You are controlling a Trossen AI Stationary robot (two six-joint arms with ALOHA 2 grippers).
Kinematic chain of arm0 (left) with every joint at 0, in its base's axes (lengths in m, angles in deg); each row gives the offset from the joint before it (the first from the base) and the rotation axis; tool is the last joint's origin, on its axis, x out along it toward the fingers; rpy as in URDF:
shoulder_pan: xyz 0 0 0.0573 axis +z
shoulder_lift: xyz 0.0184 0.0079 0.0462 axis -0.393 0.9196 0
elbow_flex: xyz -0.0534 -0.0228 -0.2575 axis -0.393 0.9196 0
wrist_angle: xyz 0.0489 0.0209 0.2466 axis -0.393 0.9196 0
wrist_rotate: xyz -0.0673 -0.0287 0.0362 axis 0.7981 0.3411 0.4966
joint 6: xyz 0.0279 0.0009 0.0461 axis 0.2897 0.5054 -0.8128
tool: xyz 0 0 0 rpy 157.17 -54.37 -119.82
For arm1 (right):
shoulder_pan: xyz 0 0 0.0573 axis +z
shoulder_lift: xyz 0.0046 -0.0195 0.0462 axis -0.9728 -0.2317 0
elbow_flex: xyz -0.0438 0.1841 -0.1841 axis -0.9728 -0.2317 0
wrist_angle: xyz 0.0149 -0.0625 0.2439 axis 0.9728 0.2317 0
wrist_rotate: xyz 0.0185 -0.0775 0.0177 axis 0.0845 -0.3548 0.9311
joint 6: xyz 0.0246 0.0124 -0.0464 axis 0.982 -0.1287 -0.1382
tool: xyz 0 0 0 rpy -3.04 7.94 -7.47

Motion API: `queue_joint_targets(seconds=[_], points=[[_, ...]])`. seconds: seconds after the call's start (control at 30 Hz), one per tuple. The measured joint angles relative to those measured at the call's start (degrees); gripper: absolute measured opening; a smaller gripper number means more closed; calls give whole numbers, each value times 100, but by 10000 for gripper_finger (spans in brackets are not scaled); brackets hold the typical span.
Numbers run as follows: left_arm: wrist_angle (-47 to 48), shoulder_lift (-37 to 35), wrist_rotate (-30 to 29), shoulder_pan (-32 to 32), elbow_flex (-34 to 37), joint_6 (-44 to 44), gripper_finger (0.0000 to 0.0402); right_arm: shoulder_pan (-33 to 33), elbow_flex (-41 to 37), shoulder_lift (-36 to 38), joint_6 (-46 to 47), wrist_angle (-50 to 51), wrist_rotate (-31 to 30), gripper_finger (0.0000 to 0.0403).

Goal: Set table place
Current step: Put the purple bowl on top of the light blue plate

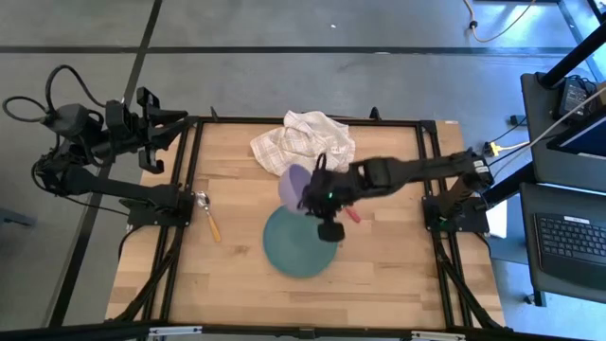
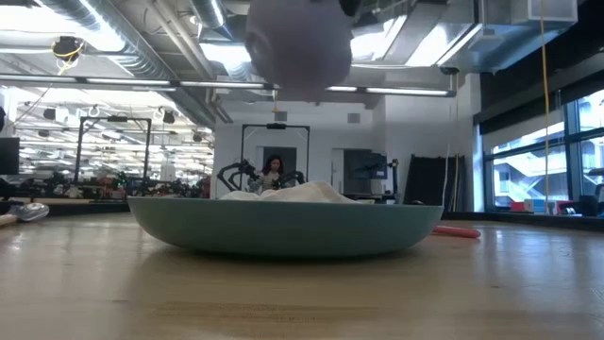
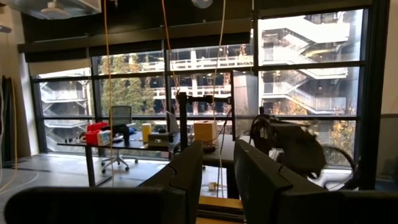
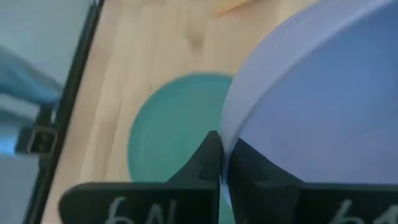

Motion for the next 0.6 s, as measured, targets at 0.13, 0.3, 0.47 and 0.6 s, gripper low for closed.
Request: queue_joint_targets(seconds=[0.13,0.3,0.47,0.6], points=[[2,0,0,0,0,3,86,332,-192,-242,24,-10,-13,9],[14,0,0,0,0,4,86,625,-194,-741,-13,-86,-37,9],[80,0,0,0,0,8,86,800,-194,-1092,-345,66,-126,9],[250,0,0,0,0,126,86,840,-194,-1227,-550,329,-191,9]])
